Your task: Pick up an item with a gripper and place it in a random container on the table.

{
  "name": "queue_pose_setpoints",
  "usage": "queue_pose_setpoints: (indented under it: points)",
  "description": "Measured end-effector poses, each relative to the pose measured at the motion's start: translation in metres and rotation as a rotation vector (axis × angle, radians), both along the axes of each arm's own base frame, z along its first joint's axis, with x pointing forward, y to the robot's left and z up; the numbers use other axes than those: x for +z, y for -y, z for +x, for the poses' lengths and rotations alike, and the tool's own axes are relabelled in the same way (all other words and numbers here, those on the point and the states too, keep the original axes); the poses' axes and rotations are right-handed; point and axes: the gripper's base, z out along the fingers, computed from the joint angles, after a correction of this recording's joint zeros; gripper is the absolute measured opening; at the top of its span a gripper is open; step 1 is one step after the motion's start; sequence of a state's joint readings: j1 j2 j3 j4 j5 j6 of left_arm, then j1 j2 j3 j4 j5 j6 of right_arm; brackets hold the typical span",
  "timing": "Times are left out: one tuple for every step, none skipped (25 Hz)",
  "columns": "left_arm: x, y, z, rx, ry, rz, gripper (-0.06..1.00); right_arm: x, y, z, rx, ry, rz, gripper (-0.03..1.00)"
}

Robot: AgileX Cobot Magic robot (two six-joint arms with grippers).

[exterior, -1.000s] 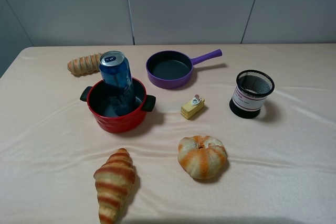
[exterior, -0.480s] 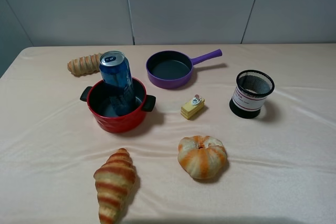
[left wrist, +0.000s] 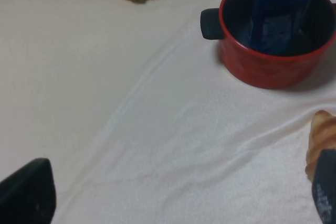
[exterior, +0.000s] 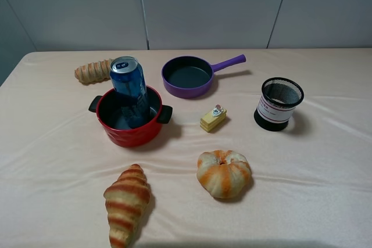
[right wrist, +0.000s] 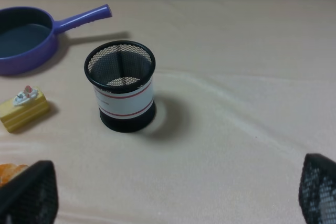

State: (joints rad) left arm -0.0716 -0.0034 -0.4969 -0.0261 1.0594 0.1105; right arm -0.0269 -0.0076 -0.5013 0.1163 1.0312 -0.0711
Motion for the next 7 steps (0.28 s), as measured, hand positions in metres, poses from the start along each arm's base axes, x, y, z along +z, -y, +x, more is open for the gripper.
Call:
queue_pose_setpoints:
  points:
    - [0.0000,0.0000,0.0000,0.000,0.000,0.000,0.99,0.0000,0.0000,0.0000,0.000,0.000,0.000,0.69]
    - [0.0000,0.0000,0.0000,0.000,0.000,0.000,0.99,0.0000,0.0000,0.0000,0.000,0.000,0.000,0.69]
    - [0.0000,0.0000,0.0000,0.000,0.000,0.000,0.99,0.0000,0.0000,0.0000,0.000,0.000,0.000,0.69]
    - [0.0000,0.0000,0.0000,0.000,0.000,0.000,0.99,0.0000,0.0000,0.0000,0.000,0.000,0.000,0.69]
    - [0.0000,0.0000,0.0000,0.000,0.000,0.000,0.99,0.0000,0.0000,0.0000,0.000,0.000,0.000,0.69]
    - [0.0000,0.0000,0.0000,0.000,0.000,0.000,0.99,0.0000,0.0000,0.0000,0.000,0.000,0.000,0.69]
    - [0.0000,0.0000,0.0000,0.000,0.000,0.000,0.99,0.0000,0.0000,0.0000,0.000,0.000,0.000,0.69]
